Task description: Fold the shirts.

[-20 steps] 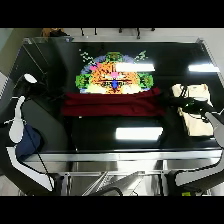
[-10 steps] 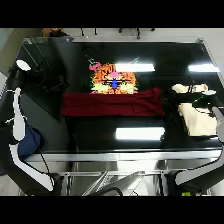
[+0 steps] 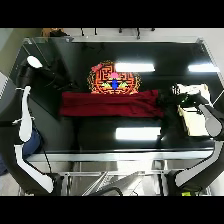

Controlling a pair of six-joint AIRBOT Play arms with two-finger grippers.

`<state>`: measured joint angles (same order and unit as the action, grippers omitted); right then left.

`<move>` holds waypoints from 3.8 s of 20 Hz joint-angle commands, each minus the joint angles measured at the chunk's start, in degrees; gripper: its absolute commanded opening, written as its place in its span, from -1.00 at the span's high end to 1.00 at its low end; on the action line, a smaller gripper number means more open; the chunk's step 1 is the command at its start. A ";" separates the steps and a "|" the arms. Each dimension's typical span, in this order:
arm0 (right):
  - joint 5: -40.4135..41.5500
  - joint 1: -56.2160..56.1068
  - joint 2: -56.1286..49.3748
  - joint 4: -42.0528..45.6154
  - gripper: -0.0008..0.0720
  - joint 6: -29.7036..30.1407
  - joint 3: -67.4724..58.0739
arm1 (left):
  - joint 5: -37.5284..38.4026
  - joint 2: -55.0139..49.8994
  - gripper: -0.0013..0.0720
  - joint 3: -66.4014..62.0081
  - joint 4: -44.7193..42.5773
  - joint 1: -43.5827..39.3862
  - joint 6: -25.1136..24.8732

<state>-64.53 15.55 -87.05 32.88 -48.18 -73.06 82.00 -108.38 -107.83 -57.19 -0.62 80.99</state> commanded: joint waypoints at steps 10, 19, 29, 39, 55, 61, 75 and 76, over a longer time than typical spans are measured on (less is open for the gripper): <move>-23.47 -0.76 16.68 -6.14 0.92 -15.47 -22.23 | -30.77 -9.88 0.93 8.52 9.64 -32.48 4.81; -23.80 -1.22 18.47 -6.12 0.92 -16.81 -22.49 | -3.37 -11.85 0.94 -12.26 16.50 -30.27 3.67; 4.85 -36.17 9.16 6.21 0.92 -18.32 -21.94 | 0.59 39.15 0.94 8.48 21.09 2.14 -6.45; 4.81 -40.96 5.35 -4.70 -0.33 -12.41 -24.94 | -1.25 65.90 0.94 33.70 21.22 17.70 -14.51; -10.60 -14.99 -0.55 15.08 -0.95 -23.63 -15.89 | -4.07 75.97 0.94 42.14 22.86 19.82 -14.05; -7.21 -17.94 -6.67 7.76 -0.93 -18.53 -15.89 | -5.38 75.95 0.94 42.14 22.91 19.82 -12.76; -9.11 -16.85 4.68 -11.23 0.93 -10.16 -30.38 | -5.51 75.93 0.94 42.14 22.75 19.82 -12.50; -7.58 -14.27 6.38 -10.75 0.93 -11.87 -33.51 | -5.53 75.93 0.94 42.14 22.75 19.82 -12.52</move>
<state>-74.56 -2.57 -85.97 23.62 -57.87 -99.66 76.51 -32.47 -65.69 -34.37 19.16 68.49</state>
